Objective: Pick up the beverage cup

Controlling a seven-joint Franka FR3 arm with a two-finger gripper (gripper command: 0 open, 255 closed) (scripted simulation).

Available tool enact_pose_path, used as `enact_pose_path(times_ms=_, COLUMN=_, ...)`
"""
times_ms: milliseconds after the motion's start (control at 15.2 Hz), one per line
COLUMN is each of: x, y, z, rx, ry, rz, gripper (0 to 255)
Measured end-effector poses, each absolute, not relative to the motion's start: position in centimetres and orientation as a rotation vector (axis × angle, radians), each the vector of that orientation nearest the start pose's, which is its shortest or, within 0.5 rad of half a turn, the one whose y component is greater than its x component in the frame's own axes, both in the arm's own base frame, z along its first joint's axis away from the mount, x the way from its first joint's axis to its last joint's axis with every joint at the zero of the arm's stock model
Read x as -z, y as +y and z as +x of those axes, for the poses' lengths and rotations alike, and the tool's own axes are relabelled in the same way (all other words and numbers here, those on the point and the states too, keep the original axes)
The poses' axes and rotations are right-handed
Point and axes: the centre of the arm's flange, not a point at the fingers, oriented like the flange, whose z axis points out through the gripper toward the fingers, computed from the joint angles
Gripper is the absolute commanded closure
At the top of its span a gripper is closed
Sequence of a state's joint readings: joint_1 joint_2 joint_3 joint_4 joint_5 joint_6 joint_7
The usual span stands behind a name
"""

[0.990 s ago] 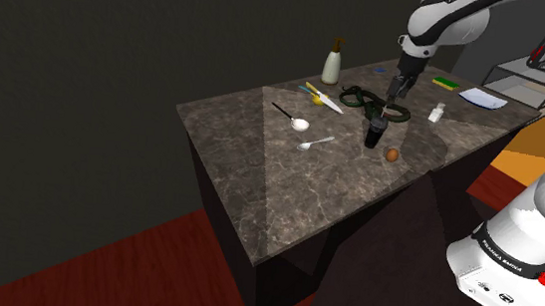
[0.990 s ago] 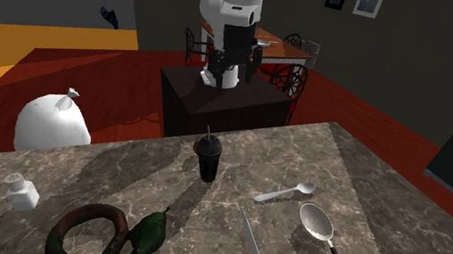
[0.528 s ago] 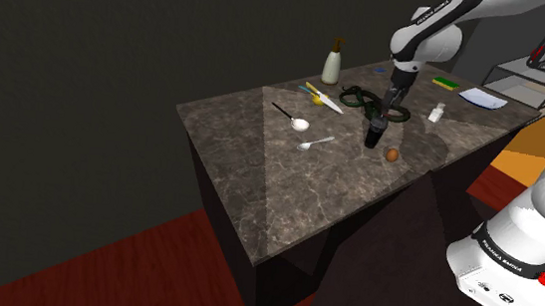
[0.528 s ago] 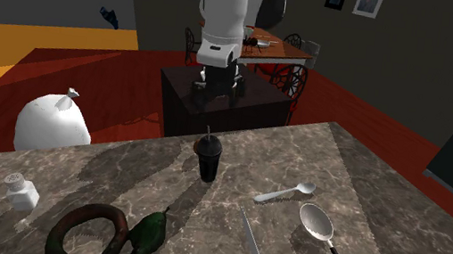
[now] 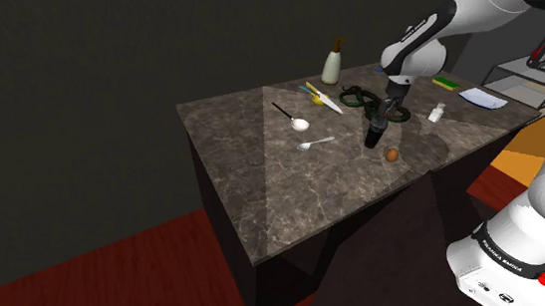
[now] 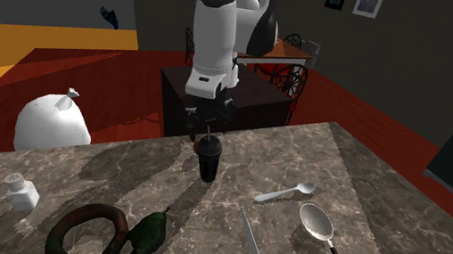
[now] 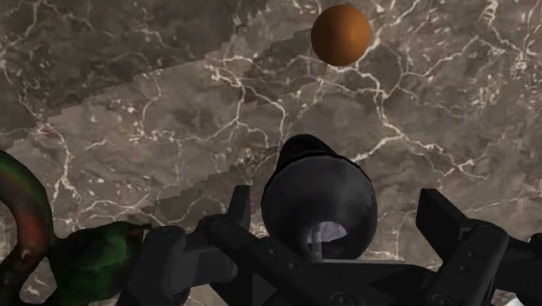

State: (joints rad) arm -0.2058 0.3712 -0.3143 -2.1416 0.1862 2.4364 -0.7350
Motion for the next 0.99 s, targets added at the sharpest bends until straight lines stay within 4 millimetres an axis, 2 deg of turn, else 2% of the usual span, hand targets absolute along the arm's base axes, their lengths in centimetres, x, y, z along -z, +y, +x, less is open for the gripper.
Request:
enact_pose_path(times_ms=198, x=-21.8, y=-28.2, z=49.1, rx=-0.061, ry=-0.135, rz=-3.105, gripper=0)
enact_pose_path(times_ms=264, x=-21.6, y=-28.2, z=49.1, rx=-0.061, ry=-0.135, rz=-3.105, gripper=255)
enact_pose_path(times_ms=990, x=-21.7, y=-28.3, z=49.1, rx=-0.060, ry=-0.134, rz=-3.105, gripper=255)
